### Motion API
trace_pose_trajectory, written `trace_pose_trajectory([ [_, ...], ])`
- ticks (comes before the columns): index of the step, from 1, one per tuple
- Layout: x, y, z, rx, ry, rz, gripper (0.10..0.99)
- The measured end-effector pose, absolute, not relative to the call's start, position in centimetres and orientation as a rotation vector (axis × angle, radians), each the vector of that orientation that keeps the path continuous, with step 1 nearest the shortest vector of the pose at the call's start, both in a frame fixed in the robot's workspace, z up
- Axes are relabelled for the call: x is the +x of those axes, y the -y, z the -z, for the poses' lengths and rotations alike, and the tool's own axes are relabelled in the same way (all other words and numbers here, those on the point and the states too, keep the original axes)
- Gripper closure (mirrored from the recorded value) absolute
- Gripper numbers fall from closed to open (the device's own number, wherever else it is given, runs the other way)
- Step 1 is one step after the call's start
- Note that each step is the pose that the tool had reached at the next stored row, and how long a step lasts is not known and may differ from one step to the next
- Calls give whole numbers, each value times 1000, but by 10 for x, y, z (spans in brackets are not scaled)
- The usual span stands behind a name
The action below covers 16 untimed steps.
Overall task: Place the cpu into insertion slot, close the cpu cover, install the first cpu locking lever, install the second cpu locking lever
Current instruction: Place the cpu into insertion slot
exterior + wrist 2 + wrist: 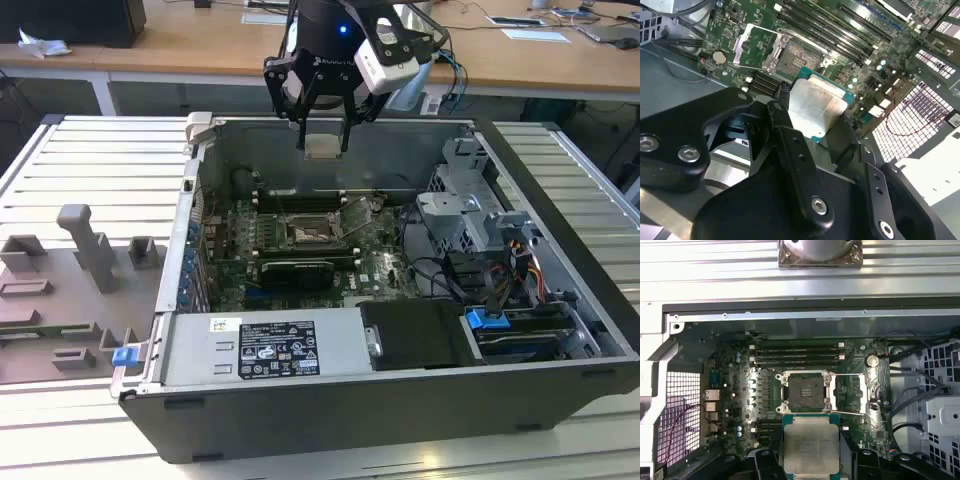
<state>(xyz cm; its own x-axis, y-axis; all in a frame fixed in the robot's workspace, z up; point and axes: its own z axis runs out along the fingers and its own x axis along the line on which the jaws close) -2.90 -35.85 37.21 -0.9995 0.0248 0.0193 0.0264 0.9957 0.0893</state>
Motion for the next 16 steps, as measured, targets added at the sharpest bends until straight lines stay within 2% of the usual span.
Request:
trace_pose_trajectory([
  [16,-29,359,-372,-124,3120,141,549],
])
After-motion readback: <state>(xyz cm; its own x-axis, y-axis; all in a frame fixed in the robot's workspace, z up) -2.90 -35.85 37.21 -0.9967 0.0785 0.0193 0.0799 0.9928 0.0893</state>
